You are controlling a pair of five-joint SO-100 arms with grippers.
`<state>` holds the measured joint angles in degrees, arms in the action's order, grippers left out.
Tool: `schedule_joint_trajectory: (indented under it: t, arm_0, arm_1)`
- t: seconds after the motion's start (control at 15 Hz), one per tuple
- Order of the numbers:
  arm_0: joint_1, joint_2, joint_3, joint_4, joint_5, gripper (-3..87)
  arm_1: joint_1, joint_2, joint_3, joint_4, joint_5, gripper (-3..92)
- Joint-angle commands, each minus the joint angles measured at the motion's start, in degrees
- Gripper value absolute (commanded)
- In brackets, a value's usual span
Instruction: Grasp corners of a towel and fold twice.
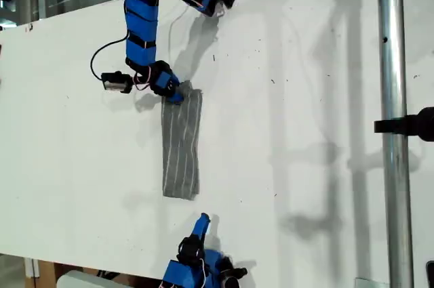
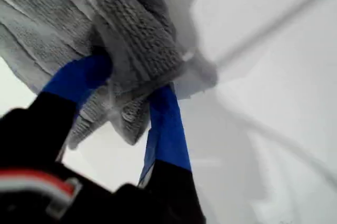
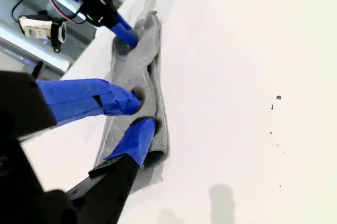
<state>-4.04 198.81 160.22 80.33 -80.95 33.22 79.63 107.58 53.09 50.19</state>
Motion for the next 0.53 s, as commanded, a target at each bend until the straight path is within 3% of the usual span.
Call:
schedule_joint_trajectory:
  t: [0.0, 0.27, 0.47]
  arm_0:
    - [-0.8, 0.3, -0.3, -1.2, 0.6, 5.2]
    - [-0.9, 0.3, -0.3, -1.3, 0.7, 5.0]
    - [-0.9, 0.3, -0.3, -1.2, 1.1, 4.9]
  arm_1:
    - [3.1, -1.8, -5.2, 0.4, -4.2, -0.2]
    - [-0.8, -8.0, -17.8, 4.7, -8.1, -0.2]
    - [-0.4, 13.3, -1.8, 15.0, -2.3, -0.2]
